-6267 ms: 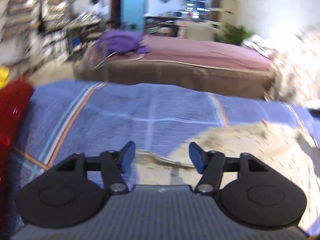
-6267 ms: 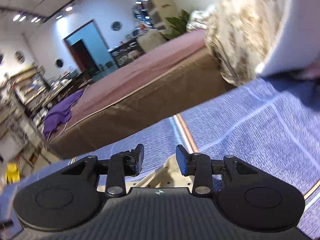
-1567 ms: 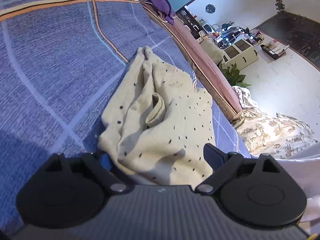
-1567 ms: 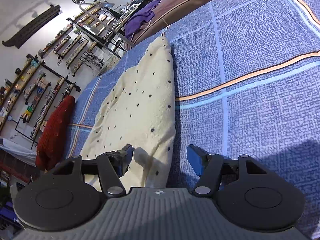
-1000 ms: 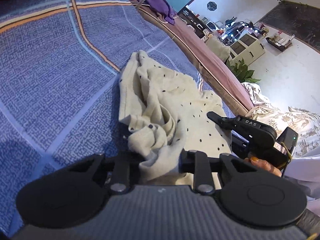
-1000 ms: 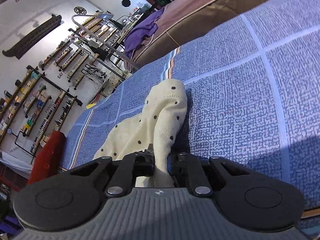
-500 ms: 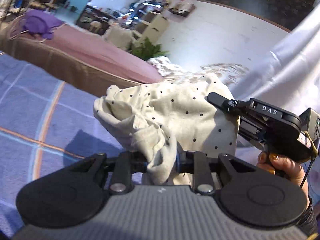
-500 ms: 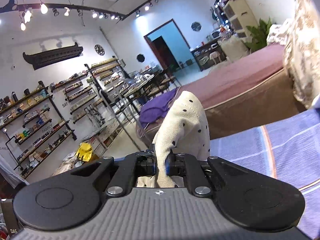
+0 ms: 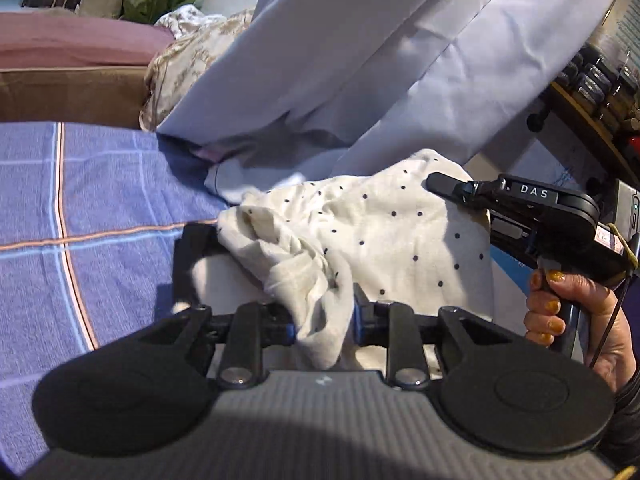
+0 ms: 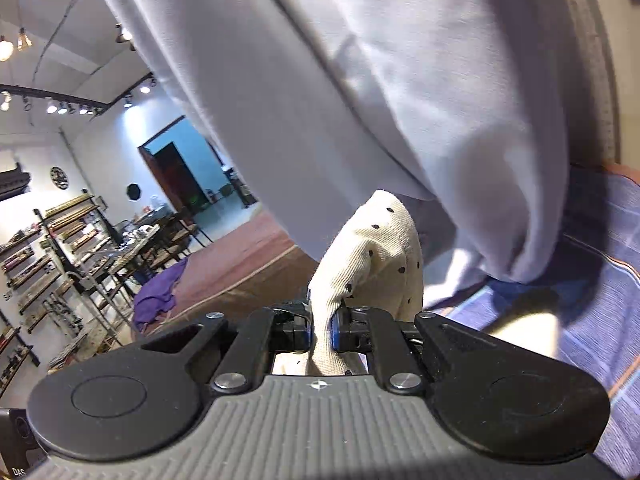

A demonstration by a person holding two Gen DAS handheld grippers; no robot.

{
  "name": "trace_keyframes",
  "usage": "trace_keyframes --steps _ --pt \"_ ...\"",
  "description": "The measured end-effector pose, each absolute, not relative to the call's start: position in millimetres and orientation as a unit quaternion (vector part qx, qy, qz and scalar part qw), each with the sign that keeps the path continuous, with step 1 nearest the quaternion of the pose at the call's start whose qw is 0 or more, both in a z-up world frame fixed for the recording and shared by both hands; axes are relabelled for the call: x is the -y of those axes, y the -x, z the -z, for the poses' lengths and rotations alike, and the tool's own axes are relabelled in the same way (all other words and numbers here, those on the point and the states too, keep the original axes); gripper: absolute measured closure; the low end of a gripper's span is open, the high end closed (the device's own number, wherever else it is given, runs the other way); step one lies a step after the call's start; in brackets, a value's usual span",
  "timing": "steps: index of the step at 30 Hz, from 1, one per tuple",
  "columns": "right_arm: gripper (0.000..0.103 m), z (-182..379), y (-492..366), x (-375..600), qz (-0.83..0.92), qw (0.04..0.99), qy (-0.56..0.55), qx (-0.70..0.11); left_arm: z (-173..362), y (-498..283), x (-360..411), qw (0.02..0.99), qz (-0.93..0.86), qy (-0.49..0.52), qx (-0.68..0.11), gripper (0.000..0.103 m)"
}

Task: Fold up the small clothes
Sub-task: 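Carry the folded shirt with both grippers toward the curtain and lower it, then open both grippers and release the shirt onto the clothes stack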

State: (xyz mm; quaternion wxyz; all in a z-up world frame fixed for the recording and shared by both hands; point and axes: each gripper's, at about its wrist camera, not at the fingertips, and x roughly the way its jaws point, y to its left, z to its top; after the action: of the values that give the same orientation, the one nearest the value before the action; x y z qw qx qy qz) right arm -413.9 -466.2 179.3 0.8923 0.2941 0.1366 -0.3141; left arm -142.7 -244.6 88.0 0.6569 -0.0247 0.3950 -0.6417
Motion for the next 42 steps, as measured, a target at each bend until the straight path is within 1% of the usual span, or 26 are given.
trace_keyframes --steps 3,6,13,16,17,18,19,21,22,23,24,25,26,27,30,34,36,39,42 --pt "0.087 -159 423 477 0.345 0.876 -0.304 -0.145 -72 143 245 0.664 0.627 0.016 -0.407 0.079" --pt "0.087 -142 424 485 0.353 0.871 -0.307 -0.150 -68 140 243 0.679 0.618 -0.004 -0.397 0.078" --pt "0.087 -132 433 489 0.369 0.863 -0.302 -0.166 -66 132 244 0.683 0.611 -0.009 -0.399 0.073" --pt "0.086 -129 435 487 0.379 0.862 -0.285 -0.177 -67 137 242 0.688 0.609 -0.017 -0.394 0.065" --pt "0.085 -127 438 486 0.383 0.861 -0.283 -0.177 -66 137 241 0.690 0.607 -0.021 -0.393 0.059" --pt "0.084 -126 439 484 0.387 0.862 -0.277 -0.177 -66 137 240 0.694 0.605 -0.025 -0.390 0.051" --pt "0.080 -126 439 483 0.392 0.862 -0.267 -0.179 -66 137 239 0.699 0.602 -0.032 -0.384 0.045" --pt "0.043 -130 438 476 0.413 0.860 -0.234 -0.186 -70 136 235 0.711 0.595 -0.054 -0.371 0.019" --pt "0.038 -135 438 469 0.420 0.861 -0.216 -0.187 -73 133 232 0.719 0.590 -0.067 -0.361 0.012" --pt "0.029 -141 441 461 0.428 0.864 -0.188 -0.185 -77 131 228 0.730 0.583 -0.082 -0.348 0.000" --pt "0.014 -148 442 451 0.437 0.867 -0.152 -0.185 -83 128 224 0.745 0.573 -0.098 -0.328 0.000" --pt "0.006 -155 443 441 0.444 0.868 -0.118 -0.188 -90 126 220 0.757 0.564 -0.114 -0.310 0.000" --pt "0.000 -162 442 428 0.451 0.868 -0.076 -0.194 -98 124 215 0.769 0.555 -0.132 -0.289 0.000" --pt "0.000 -171 441 414 0.448 0.870 -0.037 -0.205 -107 124 212 0.778 0.547 -0.146 -0.272 0.000" --pt "0.000 -189 436 381 0.387 0.890 0.033 -0.240 -129 127 206 0.784 0.546 -0.179 -0.236 0.000" --pt "0.000 -204 429 347 0.322 0.910 0.071 -0.252 -146 144 207 0.769 0.574 -0.189 -0.211 0.000" --pt "0.000 -200 426 341 0.300 0.914 0.069 -0.266 -140 158 213 0.755 0.590 -0.202 -0.202 0.000" --pt "0.000 -179 421 337 0.285 0.904 0.064 -0.312 -114 181 227 0.747 0.583 -0.260 -0.185 0.000" --pt "0.000 -150 426 326 0.288 0.890 0.062 -0.348 -88 195 238 0.731 0.585 -0.290 -0.200 0.000"
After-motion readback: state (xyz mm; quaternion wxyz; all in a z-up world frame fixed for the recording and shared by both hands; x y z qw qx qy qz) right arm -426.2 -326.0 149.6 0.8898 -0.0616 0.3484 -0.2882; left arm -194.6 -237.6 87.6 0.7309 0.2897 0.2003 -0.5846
